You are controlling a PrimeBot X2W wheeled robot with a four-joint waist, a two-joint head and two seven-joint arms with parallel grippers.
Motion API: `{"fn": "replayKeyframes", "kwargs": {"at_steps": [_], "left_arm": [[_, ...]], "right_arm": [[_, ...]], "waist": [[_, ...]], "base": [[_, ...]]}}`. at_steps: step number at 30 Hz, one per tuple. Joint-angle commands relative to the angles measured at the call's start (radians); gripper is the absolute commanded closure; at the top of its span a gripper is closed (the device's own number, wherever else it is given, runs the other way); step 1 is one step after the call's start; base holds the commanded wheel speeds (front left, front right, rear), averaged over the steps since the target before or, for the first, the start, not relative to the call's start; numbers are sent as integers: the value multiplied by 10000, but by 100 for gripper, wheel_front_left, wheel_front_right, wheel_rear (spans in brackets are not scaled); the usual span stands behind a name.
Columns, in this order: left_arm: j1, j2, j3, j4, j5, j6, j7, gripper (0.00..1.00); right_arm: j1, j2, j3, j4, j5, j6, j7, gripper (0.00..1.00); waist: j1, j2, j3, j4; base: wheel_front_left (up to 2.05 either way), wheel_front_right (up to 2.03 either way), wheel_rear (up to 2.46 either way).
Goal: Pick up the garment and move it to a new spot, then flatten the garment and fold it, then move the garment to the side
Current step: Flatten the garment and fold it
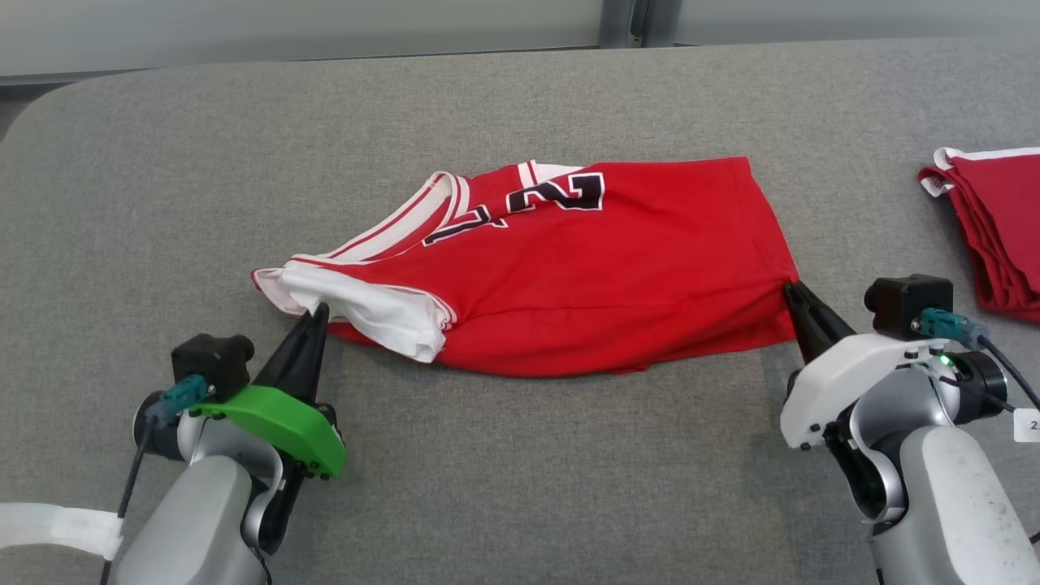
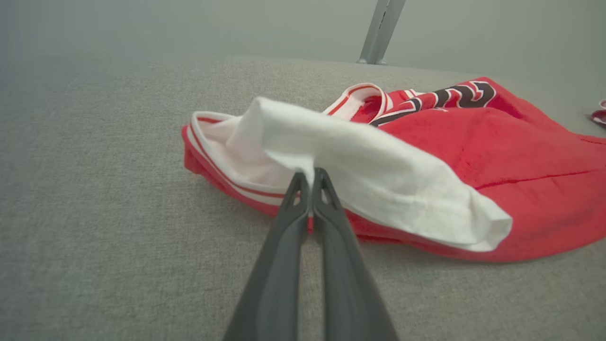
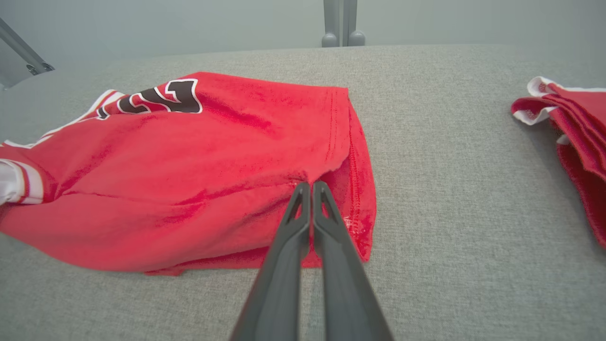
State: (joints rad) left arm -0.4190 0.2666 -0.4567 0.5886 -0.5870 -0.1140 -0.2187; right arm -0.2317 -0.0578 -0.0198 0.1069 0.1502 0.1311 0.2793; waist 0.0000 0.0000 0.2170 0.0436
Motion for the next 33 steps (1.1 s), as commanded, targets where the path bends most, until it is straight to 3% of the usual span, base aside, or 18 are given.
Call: {"fn": "replayKeyframes", "kwargs": {"at_steps": [1, 7, 16, 25, 33], "left_arm": [[-209, 121, 127, -288, -182, 22, -44, 100], [-701, 518, 679, -1601, -663, 105, 364, 100], [-3012, 1270, 1579, -3731, -1673, 120, 2080, 100], [-6075, 1243, 2181, -3966, -1993, 665, 2943, 100], [-9690, 843, 2919, -3353, -2281, 997, 2763, 100]], "right_arm": [[-156, -81, -5, -185, 137, -8, -125, 100], [-789, -544, 294, -709, 593, -8, -33, 100], [-2966, -1764, 1536, -687, 2108, -8, 836, 100], [-6051, -2565, 2639, 271, 2947, -5, 1195, 100], [-9827, -2874, 2657, 1518, 2509, -8, 578, 100]], "waist": [[0, 0, -29, -45], [0, 0, -150, -224], [0, 0, 141, -551], [0, 0, 2211, -912], [0, 0, 4604, -1058]], "base": [[0, 0, 0], [0, 0, 0], [0, 0, 0], [0, 0, 0], [0, 0, 0]]}}
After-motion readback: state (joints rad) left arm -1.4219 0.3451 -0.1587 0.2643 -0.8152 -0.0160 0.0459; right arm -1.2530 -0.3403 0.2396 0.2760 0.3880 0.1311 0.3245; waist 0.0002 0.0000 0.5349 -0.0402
